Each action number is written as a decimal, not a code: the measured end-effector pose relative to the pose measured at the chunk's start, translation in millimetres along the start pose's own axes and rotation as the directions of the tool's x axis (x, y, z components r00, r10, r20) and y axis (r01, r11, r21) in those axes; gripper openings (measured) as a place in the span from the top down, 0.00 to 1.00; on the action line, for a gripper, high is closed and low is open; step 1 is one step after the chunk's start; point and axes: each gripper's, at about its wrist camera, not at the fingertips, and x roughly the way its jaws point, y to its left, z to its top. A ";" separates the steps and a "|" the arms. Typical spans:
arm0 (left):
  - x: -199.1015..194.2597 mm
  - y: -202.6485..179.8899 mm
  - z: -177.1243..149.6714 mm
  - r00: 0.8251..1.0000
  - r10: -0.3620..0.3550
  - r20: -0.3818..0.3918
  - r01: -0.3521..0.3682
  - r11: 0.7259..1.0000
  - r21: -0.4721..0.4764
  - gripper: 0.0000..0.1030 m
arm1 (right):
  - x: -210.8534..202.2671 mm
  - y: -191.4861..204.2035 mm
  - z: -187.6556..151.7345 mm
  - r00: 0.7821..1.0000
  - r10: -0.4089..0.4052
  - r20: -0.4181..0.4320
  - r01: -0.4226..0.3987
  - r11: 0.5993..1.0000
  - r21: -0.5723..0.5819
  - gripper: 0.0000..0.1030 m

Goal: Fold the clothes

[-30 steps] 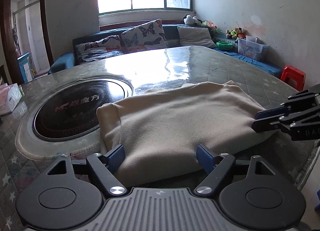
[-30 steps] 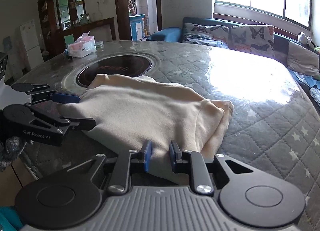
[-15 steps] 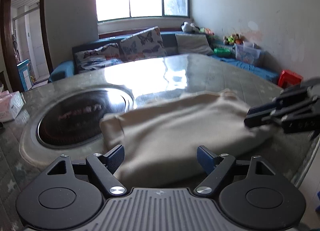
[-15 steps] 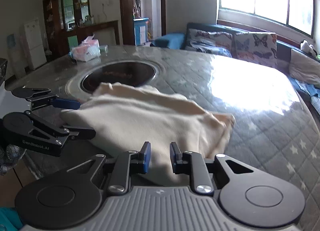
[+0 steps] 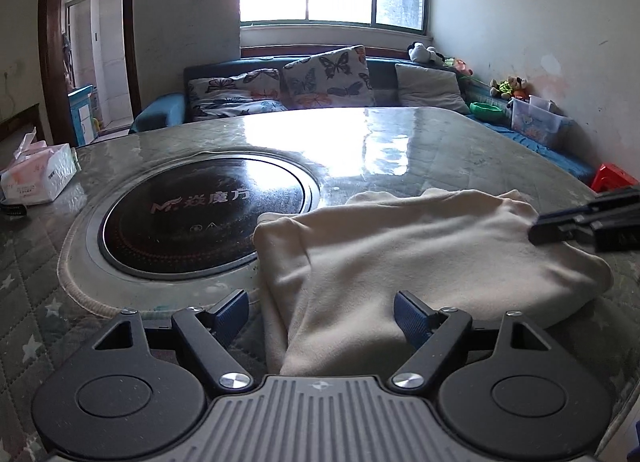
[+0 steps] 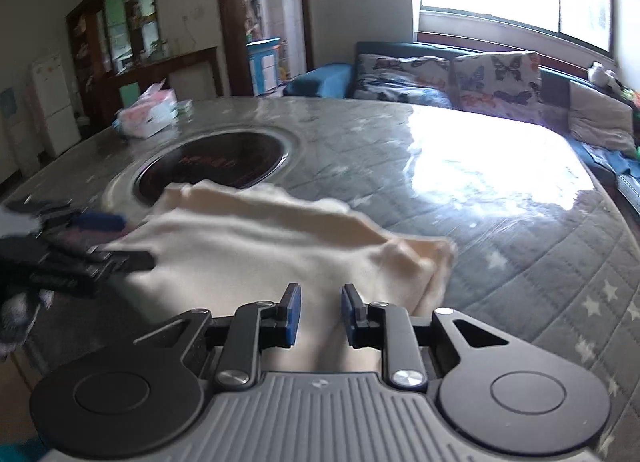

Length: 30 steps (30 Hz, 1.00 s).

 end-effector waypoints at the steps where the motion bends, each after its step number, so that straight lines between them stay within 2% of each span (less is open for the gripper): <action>1: 1.1 0.4 0.2 1.000 0.001 -0.002 -0.001 1.000 -0.002 0.20 | 4.9 -3.6 2.5 1.000 -0.009 -0.001 0.009 1.000 0.007 0.79; 6: 4.4 3.7 2.1 1.000 0.004 -0.013 -0.004 1.000 -0.016 0.19 | 32.1 -25.1 9.9 0.998 -0.044 -0.033 0.045 0.998 0.045 0.79; 9: 4.0 6.2 7.2 1.000 0.005 -0.012 -0.005 1.000 -0.028 0.20 | 34.9 -30.1 14.0 0.999 -0.044 -0.030 0.046 0.997 0.059 0.79; 16: 19.6 14.5 31.2 0.998 0.065 -0.009 -0.065 0.997 -0.037 0.20 | 36.8 -19.7 28.9 0.999 -0.037 -0.021 0.037 0.999 0.005 0.79; 24: 55.6 29.1 48.7 0.987 0.147 -0.068 -0.150 0.987 -0.050 0.20 | 66.1 -5.9 48.1 0.998 -0.035 -0.046 0.033 0.999 -0.033 0.79; 30: 67.2 33.4 48.9 0.985 0.148 -0.092 -0.154 0.986 -0.062 0.19 | 79.4 -6.1 48.9 0.997 -0.040 -0.068 0.037 0.999 -0.039 0.78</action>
